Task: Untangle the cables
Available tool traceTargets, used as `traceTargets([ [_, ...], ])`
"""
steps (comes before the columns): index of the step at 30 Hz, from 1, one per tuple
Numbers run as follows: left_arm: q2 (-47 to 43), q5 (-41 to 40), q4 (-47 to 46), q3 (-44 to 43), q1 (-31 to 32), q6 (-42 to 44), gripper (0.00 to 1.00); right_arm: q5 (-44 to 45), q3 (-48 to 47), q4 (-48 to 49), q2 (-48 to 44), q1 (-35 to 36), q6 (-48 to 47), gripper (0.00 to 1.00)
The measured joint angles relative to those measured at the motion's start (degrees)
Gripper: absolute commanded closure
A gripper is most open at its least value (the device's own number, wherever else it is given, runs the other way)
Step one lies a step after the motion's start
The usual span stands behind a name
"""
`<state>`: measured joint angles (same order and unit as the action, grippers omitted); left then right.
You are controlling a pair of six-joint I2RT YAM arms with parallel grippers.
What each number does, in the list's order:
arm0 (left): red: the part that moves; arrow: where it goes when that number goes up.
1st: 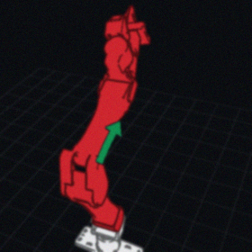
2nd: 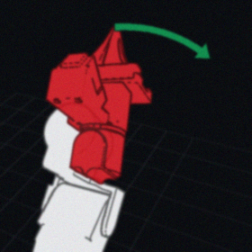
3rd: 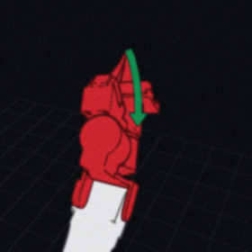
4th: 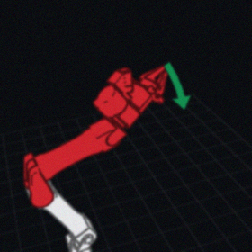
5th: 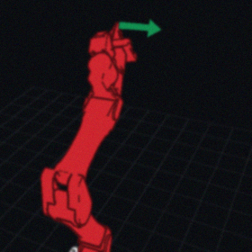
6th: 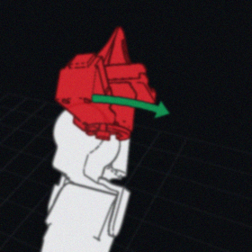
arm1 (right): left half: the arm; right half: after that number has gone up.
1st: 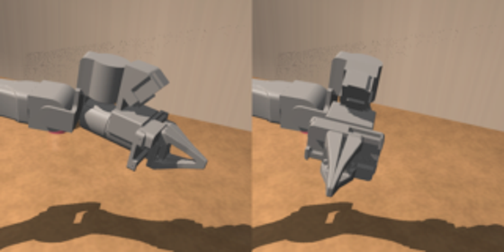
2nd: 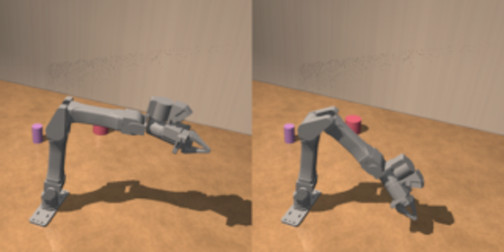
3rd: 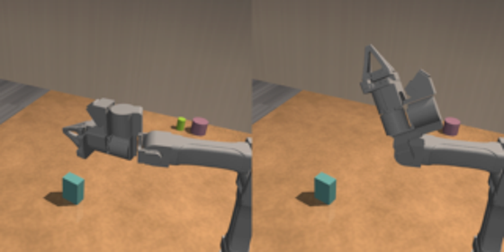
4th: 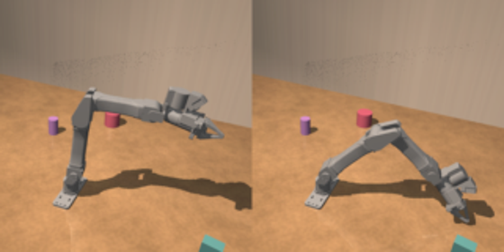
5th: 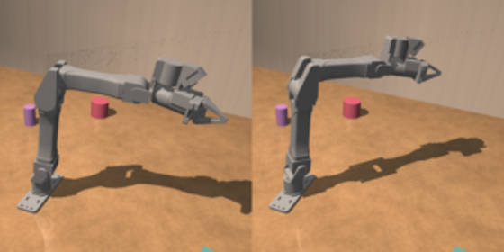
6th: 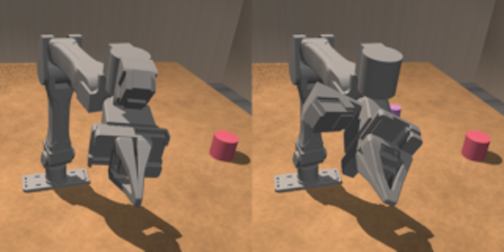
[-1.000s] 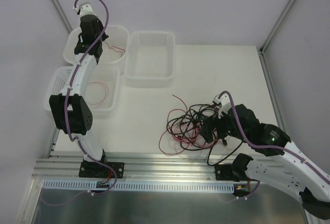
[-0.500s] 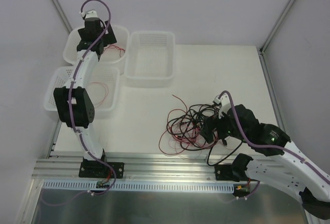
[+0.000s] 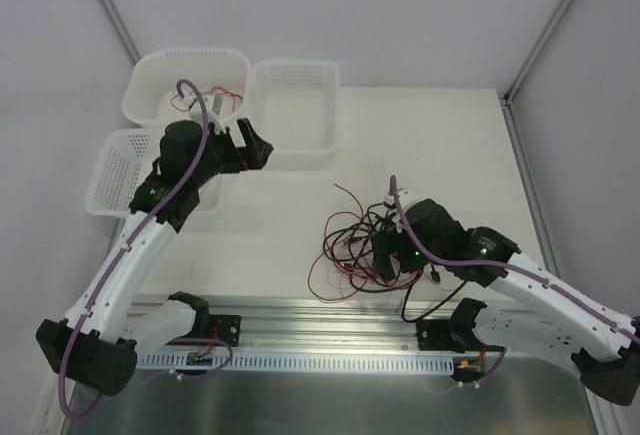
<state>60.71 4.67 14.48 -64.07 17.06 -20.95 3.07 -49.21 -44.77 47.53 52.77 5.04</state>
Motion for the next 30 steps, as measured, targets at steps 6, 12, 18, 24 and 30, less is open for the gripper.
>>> traceTargets([
  [6,-9.20,5.01,3.04,20.85,8.33,-7.69,0.01,-0.07,5.62,4.72,5.84,2.64,1.77,0.02],
  [12,-11.08,2.03,4.48,33.55,23.37,-18.12,0.01,3.37,9.88,11.91,10.97,5.35,2.80,0.04],
  [18,-5.29,-7.89,3.30,34.67,37.20,-26.38,0.04,8.11,10.14,18.99,17.66,8.20,3.15,0.12],
  [24,5.79,-16.63,3.06,32.06,41.77,-30.05,0.09,15.06,10.14,21.99,22.64,8.09,4.39,0.46],
  [30,17.42,-21.97,2.29,23.76,46.88,-30.93,0.15,18.47,11.15,23.08,23.15,5.81,7.65,0.80],
])
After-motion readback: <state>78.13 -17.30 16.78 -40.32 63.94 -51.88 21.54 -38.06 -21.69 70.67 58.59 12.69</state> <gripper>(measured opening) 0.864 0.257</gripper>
